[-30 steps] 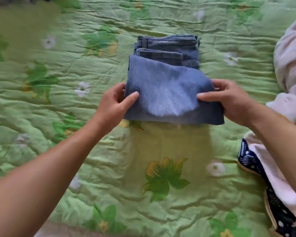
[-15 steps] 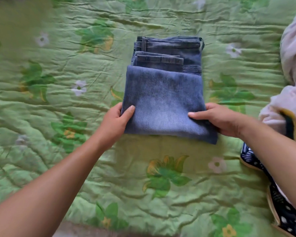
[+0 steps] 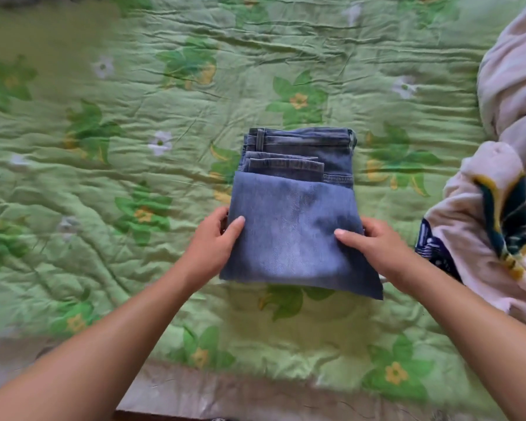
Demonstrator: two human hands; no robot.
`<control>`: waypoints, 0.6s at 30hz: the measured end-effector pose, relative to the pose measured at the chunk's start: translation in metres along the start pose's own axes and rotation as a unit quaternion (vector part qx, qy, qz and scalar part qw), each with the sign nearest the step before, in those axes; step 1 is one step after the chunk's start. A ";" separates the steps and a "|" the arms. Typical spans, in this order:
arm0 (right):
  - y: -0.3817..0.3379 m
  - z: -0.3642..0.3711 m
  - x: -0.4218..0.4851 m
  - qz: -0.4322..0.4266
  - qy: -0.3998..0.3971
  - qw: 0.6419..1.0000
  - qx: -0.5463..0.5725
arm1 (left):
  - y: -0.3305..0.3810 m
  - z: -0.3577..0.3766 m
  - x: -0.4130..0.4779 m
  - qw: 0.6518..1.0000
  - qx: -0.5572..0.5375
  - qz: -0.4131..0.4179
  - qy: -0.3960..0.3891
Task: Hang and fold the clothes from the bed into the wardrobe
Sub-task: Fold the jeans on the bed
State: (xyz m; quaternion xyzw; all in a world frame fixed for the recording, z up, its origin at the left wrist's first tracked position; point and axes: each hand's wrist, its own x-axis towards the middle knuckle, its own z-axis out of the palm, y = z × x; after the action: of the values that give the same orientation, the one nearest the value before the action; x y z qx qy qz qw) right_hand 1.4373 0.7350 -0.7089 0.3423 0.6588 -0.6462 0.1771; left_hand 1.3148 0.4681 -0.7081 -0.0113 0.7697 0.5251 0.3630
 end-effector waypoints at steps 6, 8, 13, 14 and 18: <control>-0.051 -0.017 0.016 -0.073 0.016 0.990 0.120 | 0.050 -0.004 0.034 0.994 -0.077 0.077 0.025; -0.057 -0.023 0.031 -0.060 0.019 0.991 0.120 | 0.053 -0.002 0.053 0.997 -0.051 0.053 0.039; -0.045 -0.015 0.072 0.014 0.076 0.997 -0.011 | 0.027 0.013 0.085 0.993 0.071 -0.012 0.089; -0.045 -0.014 0.076 0.024 0.080 0.996 0.010 | 0.025 0.013 0.088 0.991 0.092 -0.003 0.099; -0.062 -0.016 0.085 0.039 0.096 0.989 0.103 | 0.034 0.014 0.097 0.993 0.037 0.006 0.115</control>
State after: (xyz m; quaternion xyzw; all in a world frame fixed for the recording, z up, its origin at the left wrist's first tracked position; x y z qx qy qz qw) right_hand 1.3391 0.7732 -0.7197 0.4450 0.5888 -0.6670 0.1018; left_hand 1.2375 0.5300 -0.7387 -0.0540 0.8253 0.4936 0.2689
